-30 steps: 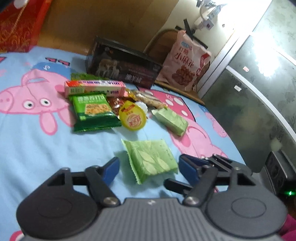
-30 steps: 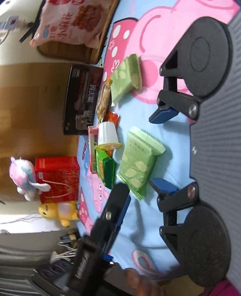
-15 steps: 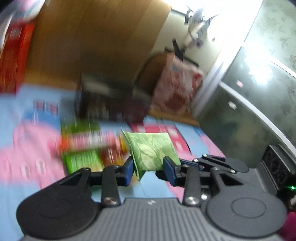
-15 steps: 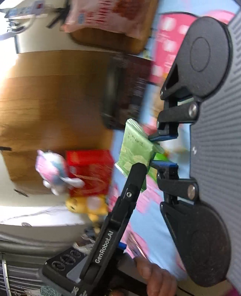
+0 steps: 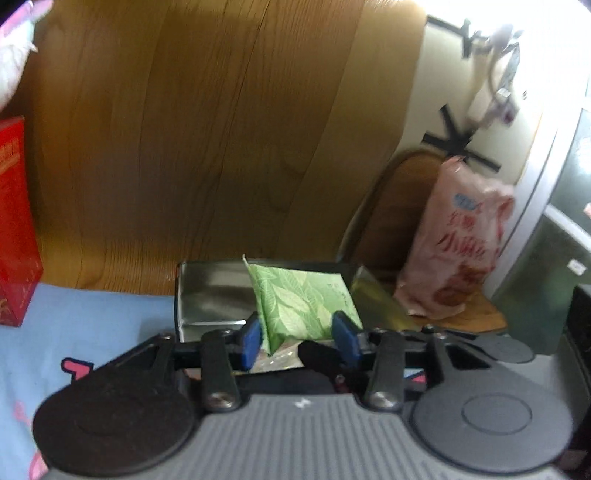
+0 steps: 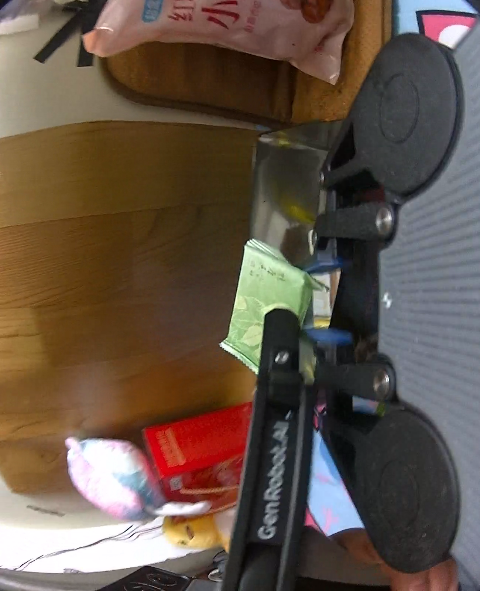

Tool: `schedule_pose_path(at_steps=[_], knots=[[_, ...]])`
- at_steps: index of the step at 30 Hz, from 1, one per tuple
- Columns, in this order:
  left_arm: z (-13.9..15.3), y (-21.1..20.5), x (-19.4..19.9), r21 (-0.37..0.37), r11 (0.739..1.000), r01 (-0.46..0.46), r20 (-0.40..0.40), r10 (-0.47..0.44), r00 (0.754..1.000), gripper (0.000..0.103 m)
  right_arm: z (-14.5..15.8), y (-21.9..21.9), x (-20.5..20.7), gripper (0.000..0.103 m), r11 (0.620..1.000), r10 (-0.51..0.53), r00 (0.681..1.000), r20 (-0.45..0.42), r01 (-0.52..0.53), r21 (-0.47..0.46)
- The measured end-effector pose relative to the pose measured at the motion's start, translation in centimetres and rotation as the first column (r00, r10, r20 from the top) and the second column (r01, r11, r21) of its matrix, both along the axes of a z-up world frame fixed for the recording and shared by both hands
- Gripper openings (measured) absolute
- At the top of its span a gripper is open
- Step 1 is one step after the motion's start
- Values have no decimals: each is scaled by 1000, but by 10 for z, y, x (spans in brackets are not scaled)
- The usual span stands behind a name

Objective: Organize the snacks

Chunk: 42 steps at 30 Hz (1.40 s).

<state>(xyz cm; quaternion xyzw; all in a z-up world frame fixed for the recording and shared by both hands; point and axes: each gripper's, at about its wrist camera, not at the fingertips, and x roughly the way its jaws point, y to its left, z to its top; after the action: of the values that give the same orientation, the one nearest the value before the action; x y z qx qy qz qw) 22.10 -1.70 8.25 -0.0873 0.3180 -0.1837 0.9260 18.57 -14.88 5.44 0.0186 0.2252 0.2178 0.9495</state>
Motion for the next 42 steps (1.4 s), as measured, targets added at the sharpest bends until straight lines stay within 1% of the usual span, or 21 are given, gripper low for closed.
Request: schedule_pose_path(at_steps=[1,2,5,7,9,12,14,16,18,19,20,21,23,26,28,30,34,36,38,40,42], knots=[[-4,0,2,-2,1000,0,-16,0,1000,54,-1,0,2,54,1000,-8,1000,8,8,6],[-5,6,-2,-12,1000,-3,-20,3,1000,60,-2,-2,-3,54,1000,-18,1000,16,18,7],[3,34,-22,-68,998,-6,-10,6,1000,70,-5,-16,-19,54,998,-32,997,66,29,52],[6,64,-42,-104,993,-46,-6,46,999,71,-9,-26,-39,53,994,3,999,43,-8,110],[-5,98,-66,-141,985,-100,-42,95,995,71,-17,-27,-53,53,985,84,996,-7,-82,153],[-31,129,-90,-160,967,-197,-147,174,974,71,-29,-14,-74,53,981,159,986,-46,-153,120],[-48,137,-99,-171,959,-224,-199,189,962,71,-37,-3,-77,53,978,190,979,-77,-182,103],[-58,137,-102,-180,954,-237,-225,195,955,70,-43,9,-73,47,980,192,974,-120,-184,73],[-67,134,-100,-207,953,-223,-247,169,954,59,-46,20,-70,28,980,197,967,-162,-189,66],[-70,131,-98,-199,953,-230,-264,174,949,54,-45,25,-71,28,980,195,966,-170,-186,69],[-67,127,-99,-181,954,-239,-248,191,950,56,-40,30,-77,29,982,186,970,-154,-179,61],[-64,127,-103,-186,952,-244,-237,197,951,56,-35,35,-83,29,984,180,975,-128,-176,41],[-56,135,-113,-231,941,-249,-223,198,954,55,-28,41,-100,29,983,185,981,-50,-185,10],[-41,147,-146,-265,932,-247,-167,208,964,54,-19,42,-130,29,976,213,977,28,-214,24],[-33,147,-167,-265,937,-229,-137,199,970,54,-17,42,-157,29,973,228,969,94,-229,-5],[-32,142,-188,-260,943,-208,-132,179,975,55,-23,40,-184,29,970,243,960,139,-238,-51],[-46,121,-216,-205,966,-160,-161,128,979,55,-39,28,-219,30,964,255,961,104,-244,-104],[-57,110,-225,-201,970,-136,-194,97,976,55,-47,21,-231,30,967,235,969,78,-224,-123],[-67,98,-230,-197,974,-109,-216,65,974,56,-54,11,-236,31,974,200,979,45,-194,-116],[-70,84,-236,-175,981,-80,-195,45,980,58,-60,2,-237,32,983,156,988,11,-154,-103],[-68,65,-237,-131,991,-25,-176,2,984,61,-67,-5,-239,41,990,105,994,-10,-105,-93]])
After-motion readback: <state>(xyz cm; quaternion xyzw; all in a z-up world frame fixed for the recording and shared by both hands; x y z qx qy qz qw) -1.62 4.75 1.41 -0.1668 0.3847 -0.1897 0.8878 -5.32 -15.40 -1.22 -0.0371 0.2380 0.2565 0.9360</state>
